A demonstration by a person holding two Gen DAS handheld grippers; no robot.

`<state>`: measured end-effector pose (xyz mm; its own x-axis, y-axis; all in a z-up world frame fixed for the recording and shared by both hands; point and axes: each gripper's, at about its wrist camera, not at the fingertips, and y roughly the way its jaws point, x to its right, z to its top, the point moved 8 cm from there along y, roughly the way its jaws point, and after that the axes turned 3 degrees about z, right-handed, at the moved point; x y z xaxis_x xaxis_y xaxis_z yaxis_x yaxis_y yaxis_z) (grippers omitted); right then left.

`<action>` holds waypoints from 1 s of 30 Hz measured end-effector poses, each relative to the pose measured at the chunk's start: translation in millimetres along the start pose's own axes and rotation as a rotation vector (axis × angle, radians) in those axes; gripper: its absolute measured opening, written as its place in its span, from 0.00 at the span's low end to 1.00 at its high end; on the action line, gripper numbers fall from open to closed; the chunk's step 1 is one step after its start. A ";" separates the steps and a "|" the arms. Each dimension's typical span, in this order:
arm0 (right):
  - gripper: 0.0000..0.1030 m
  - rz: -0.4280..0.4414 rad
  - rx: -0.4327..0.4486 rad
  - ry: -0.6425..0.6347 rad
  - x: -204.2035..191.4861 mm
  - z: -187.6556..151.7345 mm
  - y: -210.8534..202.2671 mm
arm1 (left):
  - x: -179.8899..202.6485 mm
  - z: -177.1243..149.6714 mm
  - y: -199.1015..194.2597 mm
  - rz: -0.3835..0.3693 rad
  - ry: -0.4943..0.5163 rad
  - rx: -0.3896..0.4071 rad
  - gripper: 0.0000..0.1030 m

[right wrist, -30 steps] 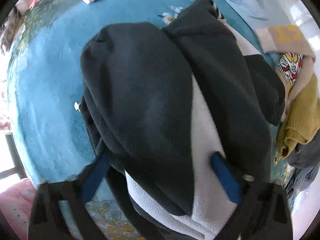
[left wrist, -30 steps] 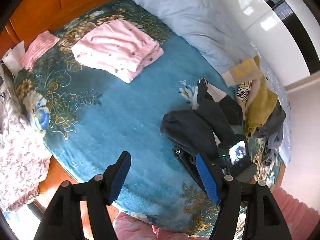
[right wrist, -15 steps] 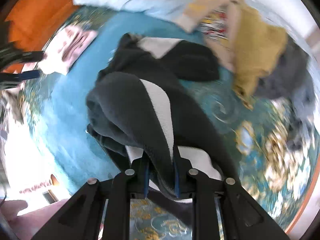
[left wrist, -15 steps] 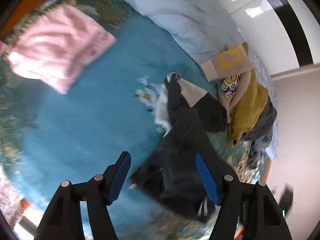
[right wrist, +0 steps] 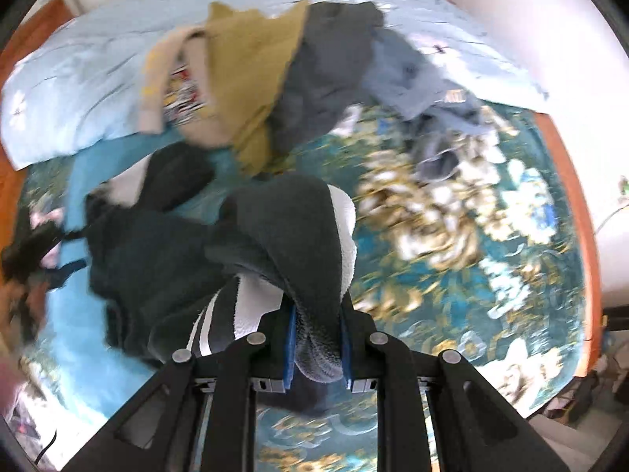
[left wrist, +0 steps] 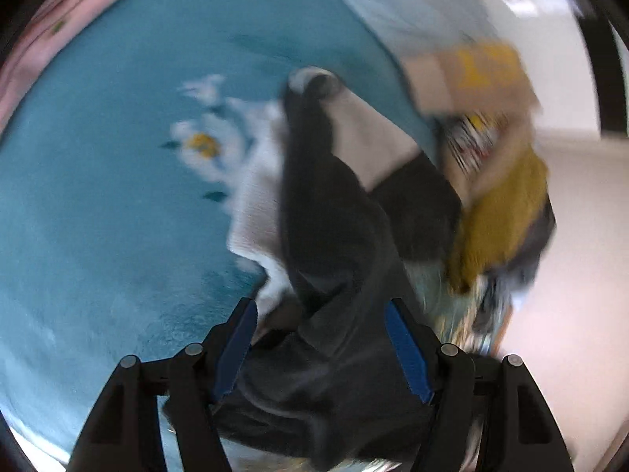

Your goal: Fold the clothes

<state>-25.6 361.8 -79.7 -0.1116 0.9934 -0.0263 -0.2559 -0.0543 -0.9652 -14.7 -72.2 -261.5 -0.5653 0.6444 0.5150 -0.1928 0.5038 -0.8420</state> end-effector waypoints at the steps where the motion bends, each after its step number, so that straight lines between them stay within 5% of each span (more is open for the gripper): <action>1: 0.18 -0.009 0.001 0.034 10.5 9.5 5.8 | 4.2 -4.7 3.0 -0.008 0.017 -0.023 0.69; 6: 0.28 0.015 -0.039 0.176 27.4 22.8 38.0 | 24.8 -24.5 21.6 0.012 0.077 -0.094 0.69; 9: 0.57 -0.003 -0.012 0.181 23.4 17.6 30.9 | 28.7 -23.6 29.2 0.060 0.117 -0.086 0.69; 11: 0.62 0.014 0.013 0.203 22.6 9.0 20.5 | 29.7 -19.8 34.5 0.078 0.143 -0.081 0.69; 14: 0.63 0.251 -0.002 0.341 0.8 -21.1 21.5 | 29.8 -14.7 36.3 0.080 0.164 -0.070 0.69; 17: 0.63 0.474 -0.146 0.497 -41.4 -63.7 68.2 | 25.7 -11.0 40.8 0.089 0.157 -0.070 0.68; 20: 0.63 0.557 -0.198 0.670 -63.7 -88.2 115.9 | 22.6 -9.9 47.4 0.095 0.141 -0.086 0.65; 23: 0.63 0.591 -0.212 0.869 -67.7 -98.9 155.9 | 26.7 -13.0 56.6 0.101 0.135 -0.121 0.36; 24: 0.63 0.583 -0.238 0.925 -69.1 -104.5 168.7 | 25.7 -15.2 56.3 0.120 0.144 -0.128 0.19; 26: 0.55 0.572 -0.262 0.989 -71.4 -111.8 179.1 | 31.5 -18.7 50.8 0.122 0.161 -0.108 0.15; 27: 0.43 0.602 -0.242 1.012 -72.4 -109.8 177.4 | 37.0 -20.9 44.9 0.116 0.176 -0.093 0.14; 28: 0.16 0.622 -0.226 1.015 -72.3 -106.3 172.5 | 43.0 -23.1 38.4 0.109 0.192 -0.077 0.13; 30: 0.07 0.644 -0.200 0.993 -70.0 -97.1 159.1 | 56.8 -26.4 21.8 0.070 0.208 -0.049 0.13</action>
<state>34.7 293.5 -256.7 0.6471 0.4388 -0.6235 -0.2616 -0.6404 -0.7221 -29.8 -9.4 -246.4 -0.3977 0.7810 0.4816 -0.1169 0.4775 -0.8708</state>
